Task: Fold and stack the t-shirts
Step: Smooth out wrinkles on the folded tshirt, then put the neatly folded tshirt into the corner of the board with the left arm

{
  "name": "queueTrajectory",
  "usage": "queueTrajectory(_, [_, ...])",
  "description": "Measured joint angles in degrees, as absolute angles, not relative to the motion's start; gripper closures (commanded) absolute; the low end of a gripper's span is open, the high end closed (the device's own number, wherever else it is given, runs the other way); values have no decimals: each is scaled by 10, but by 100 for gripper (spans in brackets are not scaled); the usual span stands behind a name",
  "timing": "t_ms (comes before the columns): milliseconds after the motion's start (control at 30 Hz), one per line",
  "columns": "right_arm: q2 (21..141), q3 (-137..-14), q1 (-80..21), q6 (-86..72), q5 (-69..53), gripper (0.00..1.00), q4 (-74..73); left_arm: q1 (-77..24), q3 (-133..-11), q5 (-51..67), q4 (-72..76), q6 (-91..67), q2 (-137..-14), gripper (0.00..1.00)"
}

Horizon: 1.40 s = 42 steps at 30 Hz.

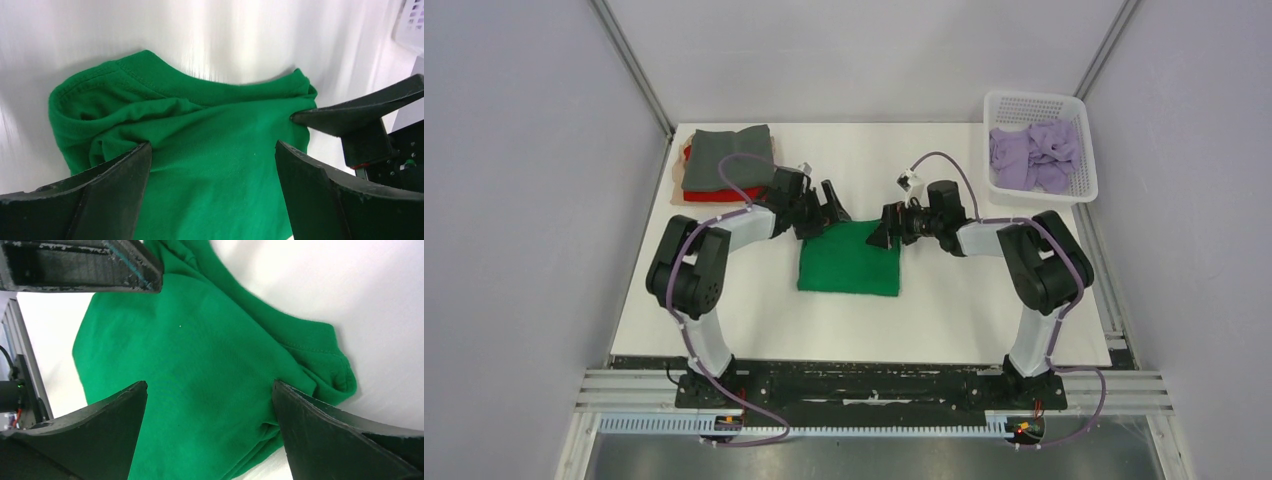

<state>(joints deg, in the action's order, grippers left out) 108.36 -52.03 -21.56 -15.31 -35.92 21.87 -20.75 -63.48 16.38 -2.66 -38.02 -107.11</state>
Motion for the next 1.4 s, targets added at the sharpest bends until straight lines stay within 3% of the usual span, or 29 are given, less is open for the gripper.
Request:
queueTrajectory(367, [1027, -502, -225, -123, -317, 2, 155, -228, -608, 107, -92, -389, -1011, 0])
queueTrajectory(700, [840, -394, -228, -137, -244, 2, 170, -236, -578, 10, -162, -389, -863, 0])
queueTrajectory(967, [754, -321, -222, -136, -199, 2, 173, -236, -514, 12, -182, -387, -872, 1])
queueTrajectory(1200, [735, -319, -214, -119, -177, 2, 159, -247, -518, 15, -186, -383, -930, 19])
queueTrajectory(1267, [726, -319, -213, -112, -166, 2, 154, -258, -526, 15, -182, -380, -940, 29])
queueTrajectory(1400, [710, -312, -211, -93, -144, 2, 157, -282, -538, 5, -179, -375, -961, 60])
